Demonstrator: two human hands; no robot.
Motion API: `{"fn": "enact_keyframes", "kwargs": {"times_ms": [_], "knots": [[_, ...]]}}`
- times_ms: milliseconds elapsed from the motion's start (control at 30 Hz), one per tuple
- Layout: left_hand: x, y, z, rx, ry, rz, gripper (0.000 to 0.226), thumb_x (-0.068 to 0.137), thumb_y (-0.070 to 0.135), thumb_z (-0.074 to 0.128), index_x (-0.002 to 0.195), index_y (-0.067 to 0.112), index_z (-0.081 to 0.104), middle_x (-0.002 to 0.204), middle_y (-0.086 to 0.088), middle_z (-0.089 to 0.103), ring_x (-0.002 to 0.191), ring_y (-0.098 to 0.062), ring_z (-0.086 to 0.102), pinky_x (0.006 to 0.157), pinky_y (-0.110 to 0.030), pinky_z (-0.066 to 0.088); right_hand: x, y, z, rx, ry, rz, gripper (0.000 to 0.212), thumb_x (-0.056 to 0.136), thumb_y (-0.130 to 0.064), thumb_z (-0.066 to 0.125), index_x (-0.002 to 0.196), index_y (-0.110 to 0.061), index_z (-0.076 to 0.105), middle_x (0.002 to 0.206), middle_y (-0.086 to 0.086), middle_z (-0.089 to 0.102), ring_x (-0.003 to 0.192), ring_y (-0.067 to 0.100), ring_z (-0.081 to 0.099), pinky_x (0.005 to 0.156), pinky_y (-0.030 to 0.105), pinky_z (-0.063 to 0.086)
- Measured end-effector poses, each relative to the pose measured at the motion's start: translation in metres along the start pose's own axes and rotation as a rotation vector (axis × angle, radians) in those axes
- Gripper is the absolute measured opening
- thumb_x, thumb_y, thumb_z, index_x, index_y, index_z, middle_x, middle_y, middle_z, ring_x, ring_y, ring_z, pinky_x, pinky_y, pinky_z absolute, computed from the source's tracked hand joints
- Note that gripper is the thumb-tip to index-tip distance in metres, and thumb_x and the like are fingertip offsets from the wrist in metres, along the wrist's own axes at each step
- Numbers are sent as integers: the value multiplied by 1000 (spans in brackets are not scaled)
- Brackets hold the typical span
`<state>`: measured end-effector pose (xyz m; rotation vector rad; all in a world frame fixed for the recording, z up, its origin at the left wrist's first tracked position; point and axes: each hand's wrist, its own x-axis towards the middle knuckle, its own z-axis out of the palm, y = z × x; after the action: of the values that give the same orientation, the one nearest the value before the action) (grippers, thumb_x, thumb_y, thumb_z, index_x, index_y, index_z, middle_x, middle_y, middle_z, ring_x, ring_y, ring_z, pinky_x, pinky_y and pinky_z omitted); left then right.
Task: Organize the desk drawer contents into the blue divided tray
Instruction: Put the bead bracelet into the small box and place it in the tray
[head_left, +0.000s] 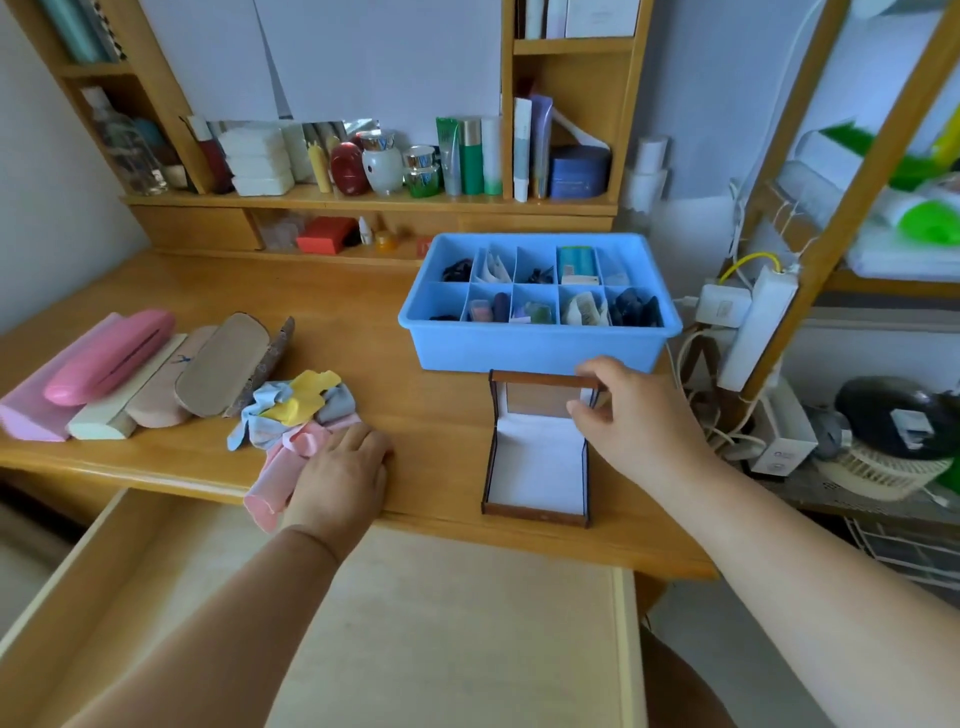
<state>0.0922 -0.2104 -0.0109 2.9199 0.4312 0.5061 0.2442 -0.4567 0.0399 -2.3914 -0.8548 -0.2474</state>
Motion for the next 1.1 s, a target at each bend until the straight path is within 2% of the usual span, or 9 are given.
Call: {"fn": "enact_keyframes", "kwargs": {"times_ms": [67, 167, 267, 400, 500, 733, 900, 1000, 1100], "knots": [[3, 6, -3, 47, -24, 3, 18, 88, 4, 50, 98, 3, 65, 99, -15, 61, 95, -36, 57, 82, -42, 46, -14, -2, -6, 60, 92, 0, 44, 86, -26, 64, 127, -17, 51, 109, -5, 59, 67, 12, 57, 64, 28, 46], [-14, 25, -10, 13, 26, 138, 25, 83, -3, 57, 106, 2, 65, 105, -15, 62, 98, -33, 58, 87, -41, 46, -65, -6, -9, 130, 248, -174, 26, 82, -15, 67, 106, -14, 60, 92, -5, 62, 63, 12, 55, 58, 26, 47], [-69, 47, -1, -199, 109, 237, 17, 81, 4, 57, 95, 7, 66, 93, -8, 63, 84, -22, 57, 75, -33, 48, -135, -10, 15, 200, -94, -173, 6, 83, -13, 67, 85, -18, 65, 76, -13, 59, 62, 0, 53, 56, 21, 43], [-156, 63, 38, -293, -338, -80, 15, 86, 22, 60, 100, 24, 66, 99, 7, 63, 87, -12, 62, 80, -26, 51, -206, -15, 58, 166, -549, 28, 9, 90, -28, 56, 90, -27, 65, 78, -15, 57, 72, -4, 54, 62, 10, 39], [-196, 67, 64, -155, -638, -234, 37, 87, 33, 59, 123, 27, 51, 120, 6, 51, 108, -13, 54, 91, -20, 41, -229, -26, 77, 111, -632, -15, 14, 93, -28, 49, 99, -26, 61, 98, -11, 59, 88, 8, 56, 75, 21, 44], [-207, 91, 67, -89, -683, -261, 18, 90, 14, 47, 104, 19, 57, 111, -1, 56, 103, -18, 53, 87, -26, 43, -242, -33, 86, -2, -687, -17, 25, 95, -23, 48, 119, -25, 55, 123, -10, 53, 103, 12, 56, 86, 25, 45], [-189, 96, 30, -635, -576, -340, 10, 89, 18, 55, 81, 22, 59, 76, 6, 64, 68, -5, 59, 66, -22, 48, -229, -39, 80, 481, -787, 379, 30, 88, -33, 63, 116, -34, 56, 116, -27, 51, 113, -1, 48, 91, 19, 40], [-178, 99, 11, -1004, -442, -498, 10, 89, 6, 57, 82, 9, 63, 65, -4, 65, 62, -17, 62, 66, -31, 55, -224, -41, 76, 771, -799, 534, 22, 90, -30, 62, 96, -9, 68, 103, -13, 67, 104, 6, 60, 101, 32, 43], [-174, 96, 7, -1285, -336, -734, 10, 92, 5, 56, 86, 2, 63, 66, -7, 62, 61, -19, 62, 67, -32, 58, -222, -38, 69, 1038, -715, 707, 21, 91, -23, 60, 96, -4, 66, 99, 2, 73, 92, 19, 68, 90, 36, 50]]}}
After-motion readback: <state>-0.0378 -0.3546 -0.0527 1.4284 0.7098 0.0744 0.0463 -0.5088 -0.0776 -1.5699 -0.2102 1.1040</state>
